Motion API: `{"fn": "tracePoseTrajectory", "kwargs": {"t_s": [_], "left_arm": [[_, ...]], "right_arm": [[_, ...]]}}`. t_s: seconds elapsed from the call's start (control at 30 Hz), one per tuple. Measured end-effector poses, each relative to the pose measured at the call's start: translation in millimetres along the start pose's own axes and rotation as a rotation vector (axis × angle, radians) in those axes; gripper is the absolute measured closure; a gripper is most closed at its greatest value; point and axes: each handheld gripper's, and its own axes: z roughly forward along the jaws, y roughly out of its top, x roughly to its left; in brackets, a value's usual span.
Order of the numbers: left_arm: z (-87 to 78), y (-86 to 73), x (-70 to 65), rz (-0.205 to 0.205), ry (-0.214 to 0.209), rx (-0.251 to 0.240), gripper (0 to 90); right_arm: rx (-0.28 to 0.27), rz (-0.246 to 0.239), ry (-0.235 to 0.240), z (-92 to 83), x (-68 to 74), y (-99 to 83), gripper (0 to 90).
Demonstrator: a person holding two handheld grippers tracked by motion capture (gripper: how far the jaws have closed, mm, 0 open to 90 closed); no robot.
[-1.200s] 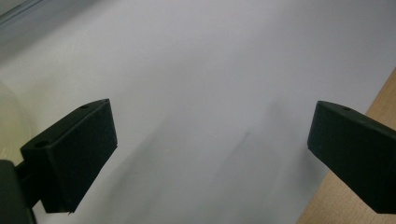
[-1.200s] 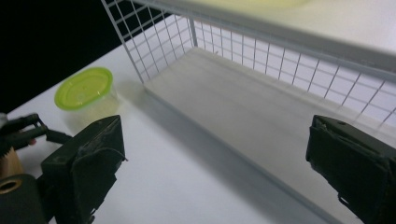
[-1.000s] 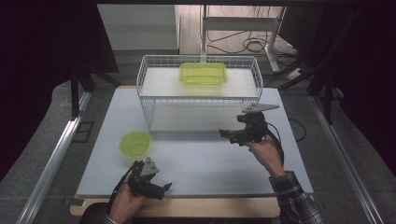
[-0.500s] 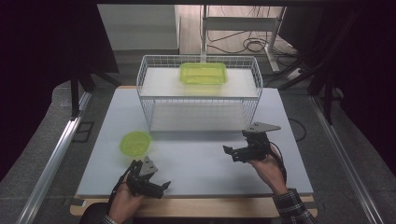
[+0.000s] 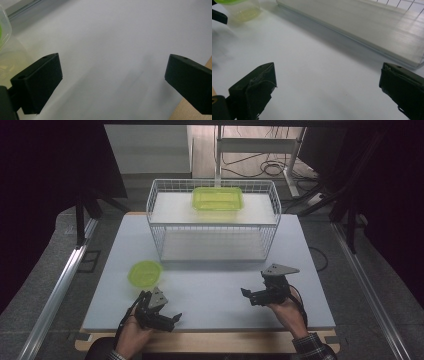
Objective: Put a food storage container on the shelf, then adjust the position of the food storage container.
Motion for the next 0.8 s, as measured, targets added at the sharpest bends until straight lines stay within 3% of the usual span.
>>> {"fn": "tracePoseTrajectory", "kwargs": {"t_s": [0.17, 0.47, 0.5, 0.6, 0.7, 0.8], "left_arm": [[0.6, 0.2, -0.5, 0.001, 0.002, 0.001, 1.1], [-7.6, 11.8, 1.9, -0.057, -0.044, 0.003, 1.2], [-11.1, 16.2, 4.3, -0.093, -0.075, -0.004, 2.4], [-14.3, 21.1, 6.4, -0.101, -0.080, -0.006, 4.6], [-19.1, 26.7, 11.7, -0.102, -0.068, -0.012, 15.0], [-24.2, 29.9, 19.6, -0.122, -0.090, -0.024, 28.6]], "right_arm": [[0.037, 0.004, -0.008, 4.7, -1.0, -14.4, 1.1], [0.066, 0.014, -0.009, 8.4, -3.0, -19.8, 1.5], [0.070, 0.012, -0.008, 9.1, -3.2, -20.5, 1.6], [0.073, 0.017, -0.006, 9.6, -3.4, -20.9, 1.8], [0.076, 0.019, -0.004, 10.2, -3.9, -21.2, 2.3], [0.075, 0.021, -0.004, 9.7, -4.0, -21.1, 2.7]]}}
